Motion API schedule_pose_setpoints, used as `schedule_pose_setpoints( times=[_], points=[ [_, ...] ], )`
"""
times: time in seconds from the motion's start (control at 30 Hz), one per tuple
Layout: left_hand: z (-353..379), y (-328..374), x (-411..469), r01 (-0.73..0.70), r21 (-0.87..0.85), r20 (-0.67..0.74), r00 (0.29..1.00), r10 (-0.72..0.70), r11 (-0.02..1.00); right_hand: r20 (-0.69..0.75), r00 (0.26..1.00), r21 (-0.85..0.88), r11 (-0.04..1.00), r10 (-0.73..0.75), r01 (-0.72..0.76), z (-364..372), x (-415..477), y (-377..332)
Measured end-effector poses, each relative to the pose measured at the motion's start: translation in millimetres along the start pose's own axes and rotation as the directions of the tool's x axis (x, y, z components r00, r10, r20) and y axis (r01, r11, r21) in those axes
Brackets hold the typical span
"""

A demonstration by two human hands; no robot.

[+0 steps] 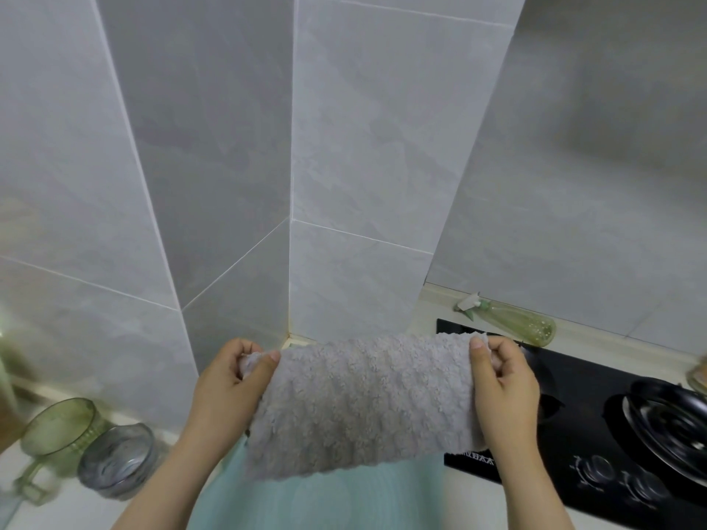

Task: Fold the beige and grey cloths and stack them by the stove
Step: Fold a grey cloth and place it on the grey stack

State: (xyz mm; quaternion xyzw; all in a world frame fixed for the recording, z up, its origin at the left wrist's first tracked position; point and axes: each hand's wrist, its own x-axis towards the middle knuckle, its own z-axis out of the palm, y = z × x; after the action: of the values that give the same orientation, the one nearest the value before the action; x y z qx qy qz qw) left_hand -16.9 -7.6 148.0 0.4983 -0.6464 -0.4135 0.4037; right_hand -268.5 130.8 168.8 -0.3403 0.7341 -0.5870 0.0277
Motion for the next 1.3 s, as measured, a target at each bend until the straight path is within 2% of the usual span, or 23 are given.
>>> schedule_pose_setpoints(
  times=[0.07, 0.17, 0.27, 0.4, 0.6, 0.87, 1.03, 1.1, 1.3],
  points=[
    [-2, -3, 1, 0.07, -0.091, 0.016, 0.998, -0.069, 0.993, 0.018, 1.0, -0.003, 1.0, 0.014, -0.014, -1, -1, 2],
    [2, -3, -1, 0.239, -0.353, 0.167, 0.967, -0.19, 0.904, 0.039, 0.999, 0.016, 1.0, 0.026, -0.027, 0, -4, -2],
    [10, 3, -6, 0.275, -0.425, 0.2, 0.958, -0.207, 0.862, 0.116, 0.993, 0.029, 0.999, 0.018, -0.022, 5, -8, -10],
    [20, 14, -12, 0.222, -0.39, 0.17, 0.971, -0.167, 0.894, 0.258, 0.966, 0.044, 0.998, 0.023, -0.035, 19, -19, -25],
    [34, 29, -21, 0.174, -0.36, 0.183, 0.976, -0.114, 0.917, 0.429, 0.897, 0.063, 0.988, 0.102, -0.143, 42, -39, -44],
    [35, 39, -32, 0.193, -0.308, 0.225, 0.966, -0.126, 0.931, 0.538, 0.84, 0.059, 0.99, 0.078, -0.13, 51, -49, -49],
    [32, 38, -34, 0.153, -0.223, 0.213, 0.971, -0.106, 0.963, 0.679, 0.732, 0.134, 0.971, 0.054, -0.196, 44, -48, -50],
    [30, 39, -34, 0.149, -0.238, 0.211, 0.973, -0.098, 0.96, 0.695, 0.717, 0.129, 0.97, 0.058, -0.205, 43, -47, -49],
    [26, 41, -36, 0.132, -0.271, 0.245, 0.967, -0.065, 0.954, 0.675, 0.735, 0.132, 0.97, 0.062, -0.203, 46, -44, -51]
  ],
)
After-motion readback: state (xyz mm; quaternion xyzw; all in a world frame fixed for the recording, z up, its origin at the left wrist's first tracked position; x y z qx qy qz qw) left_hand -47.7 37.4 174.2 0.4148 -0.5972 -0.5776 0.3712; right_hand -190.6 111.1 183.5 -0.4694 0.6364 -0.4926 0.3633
